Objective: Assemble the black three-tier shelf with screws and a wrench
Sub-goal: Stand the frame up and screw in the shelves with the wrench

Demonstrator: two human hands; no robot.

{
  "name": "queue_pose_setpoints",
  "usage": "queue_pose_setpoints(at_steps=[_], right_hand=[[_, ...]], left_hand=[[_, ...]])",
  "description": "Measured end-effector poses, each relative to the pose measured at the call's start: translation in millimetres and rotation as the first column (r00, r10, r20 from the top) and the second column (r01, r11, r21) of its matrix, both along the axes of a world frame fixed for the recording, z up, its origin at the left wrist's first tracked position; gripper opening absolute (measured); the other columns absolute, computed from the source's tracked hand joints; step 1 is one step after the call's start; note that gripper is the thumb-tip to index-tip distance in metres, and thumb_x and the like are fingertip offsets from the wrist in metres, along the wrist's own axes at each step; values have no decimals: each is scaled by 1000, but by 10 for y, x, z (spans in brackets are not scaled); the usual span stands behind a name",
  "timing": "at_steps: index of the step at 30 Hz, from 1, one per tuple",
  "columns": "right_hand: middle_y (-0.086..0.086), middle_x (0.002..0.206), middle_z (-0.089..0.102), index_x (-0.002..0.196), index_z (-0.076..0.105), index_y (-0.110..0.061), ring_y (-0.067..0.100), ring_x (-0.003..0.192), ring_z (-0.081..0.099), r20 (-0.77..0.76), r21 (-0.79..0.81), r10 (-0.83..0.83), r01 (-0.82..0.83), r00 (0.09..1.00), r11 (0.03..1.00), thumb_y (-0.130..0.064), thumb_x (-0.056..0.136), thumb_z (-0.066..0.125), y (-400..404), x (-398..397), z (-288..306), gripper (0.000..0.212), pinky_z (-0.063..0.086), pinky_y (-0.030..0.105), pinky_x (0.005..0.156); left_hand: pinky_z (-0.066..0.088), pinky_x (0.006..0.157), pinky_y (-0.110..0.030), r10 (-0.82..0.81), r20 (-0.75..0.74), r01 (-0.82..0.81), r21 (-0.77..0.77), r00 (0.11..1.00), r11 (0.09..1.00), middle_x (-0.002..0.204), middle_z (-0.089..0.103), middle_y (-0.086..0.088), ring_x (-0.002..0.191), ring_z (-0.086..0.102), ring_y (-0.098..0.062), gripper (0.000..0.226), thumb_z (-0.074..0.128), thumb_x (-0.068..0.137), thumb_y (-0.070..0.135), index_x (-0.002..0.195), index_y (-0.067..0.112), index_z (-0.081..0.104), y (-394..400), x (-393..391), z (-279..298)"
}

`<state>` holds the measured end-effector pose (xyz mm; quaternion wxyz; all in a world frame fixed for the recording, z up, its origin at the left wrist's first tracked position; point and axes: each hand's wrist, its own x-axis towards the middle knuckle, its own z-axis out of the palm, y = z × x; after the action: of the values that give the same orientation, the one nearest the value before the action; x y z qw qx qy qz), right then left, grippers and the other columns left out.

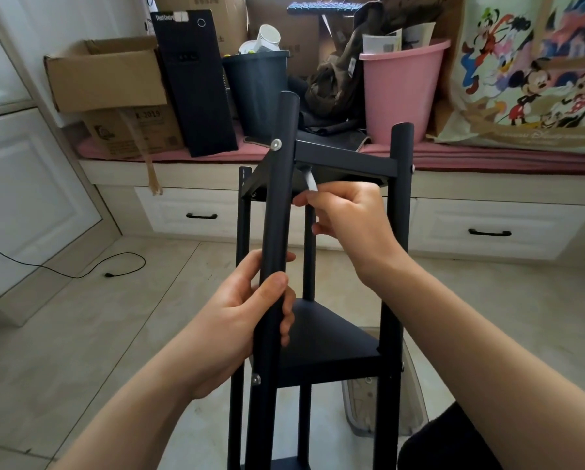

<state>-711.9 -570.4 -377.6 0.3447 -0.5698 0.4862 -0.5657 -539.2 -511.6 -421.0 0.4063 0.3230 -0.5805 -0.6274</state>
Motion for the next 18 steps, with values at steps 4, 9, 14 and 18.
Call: queue_pose_setpoints(at_steps=[4, 9, 14, 18], right_hand=[[-21, 49, 56, 85, 77, -15, 1, 56, 53, -9, -43, 5, -5, 1000, 999, -9, 93, 58, 17, 0, 25, 21, 55, 36, 72], [-3, 54, 58, 82, 75, -18, 7, 57, 54, -27, -112, 15, -18, 1000, 994, -12, 94, 61, 28, 40, 20, 20, 52, 23, 60], [27, 63, 53, 68, 68, -6, 39, 62, 50, -69, -180, 19, -31, 997, 983, -14, 97, 60, 23, 71, -7, 31, 48, 40, 61], [19, 68, 63, 84, 75, -6, 31, 68, 58, -69, -151, -1, -9, 998, 989, -17, 97, 60, -7, 77, -37, 22, 53, 41, 64]], left_hand=[[51, 63, -29, -8, -1, 8, 1, 1000, 1000, 77, 54, -4, 66, 55, -17, 20, 57, 92, 37, 111, 37, 64, -6, -11, -7], [51, 64, -29, -13, -5, 13, 8, 1000, 1000, 77, 55, -3, 66, 54, -17, 20, 56, 91, 36, 109, 38, 64, -9, -25, -5], [51, 65, -28, -19, -9, 20, 14, 1000, 1000, 77, 55, -3, 67, 55, -18, 17, 56, 95, 37, 111, 37, 64, -10, -16, -16], [51, 65, -29, -24, 3, 24, 21, 1000, 999, 77, 56, -2, 67, 56, -17, 22, 60, 88, 41, 109, 39, 64, -15, -13, -10]])
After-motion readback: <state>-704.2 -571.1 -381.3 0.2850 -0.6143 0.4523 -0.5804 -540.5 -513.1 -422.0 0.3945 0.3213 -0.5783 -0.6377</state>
